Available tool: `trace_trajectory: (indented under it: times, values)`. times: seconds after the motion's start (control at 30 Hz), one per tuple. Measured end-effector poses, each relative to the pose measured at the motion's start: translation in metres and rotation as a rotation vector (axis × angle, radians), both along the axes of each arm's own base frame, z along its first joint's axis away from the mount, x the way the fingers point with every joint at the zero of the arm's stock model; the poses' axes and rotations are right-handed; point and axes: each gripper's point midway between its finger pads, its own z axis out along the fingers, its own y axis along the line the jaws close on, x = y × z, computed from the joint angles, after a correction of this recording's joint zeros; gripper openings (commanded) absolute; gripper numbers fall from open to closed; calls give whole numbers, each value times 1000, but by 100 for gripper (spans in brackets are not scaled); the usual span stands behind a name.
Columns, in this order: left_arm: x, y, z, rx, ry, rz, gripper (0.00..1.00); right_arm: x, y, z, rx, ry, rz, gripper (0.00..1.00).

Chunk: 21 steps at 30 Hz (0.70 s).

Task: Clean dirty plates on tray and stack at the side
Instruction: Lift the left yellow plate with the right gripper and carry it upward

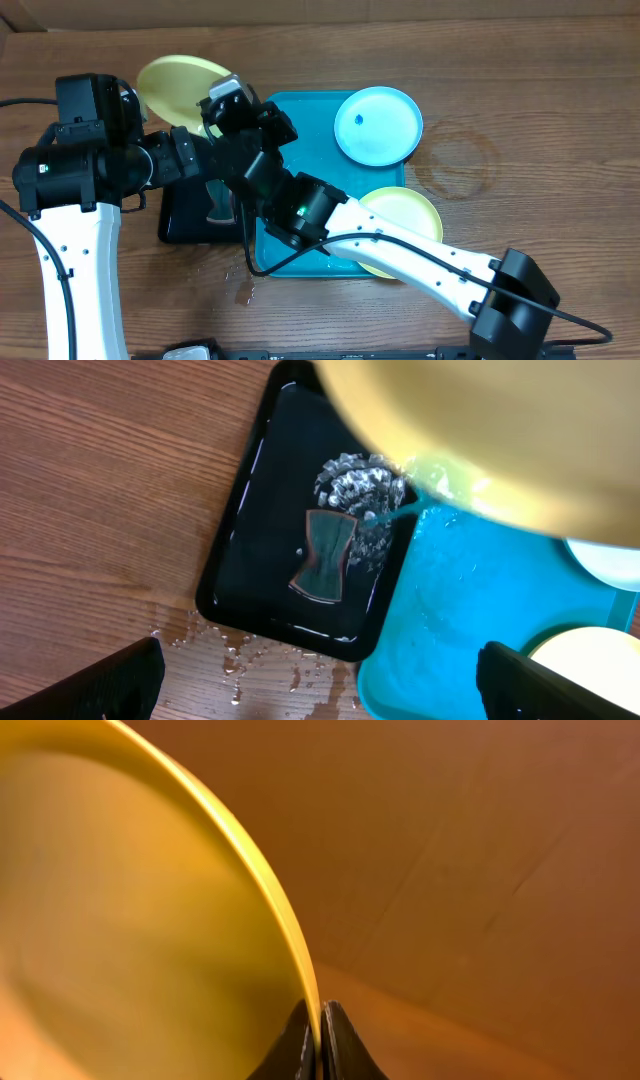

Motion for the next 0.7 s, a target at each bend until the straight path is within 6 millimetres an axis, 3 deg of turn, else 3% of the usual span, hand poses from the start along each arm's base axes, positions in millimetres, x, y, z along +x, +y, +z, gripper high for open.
trace_trajectory:
  times: [0.1,0.2,0.6,0.7]
  values:
    - [0,0,0,0,0,0,100,-2,-3,17,-24,-51,-9,4]
    - [0,0,0,0,0,0,100,-2,-3,21,-49,-71,-10,4]
    - [0,0,0,0,0,0,100,-2,-3,29,-40,-100,-24,4]
    - [0,0,0,0,0,0,100,-3,-4,23,-30,-76,-26,4]
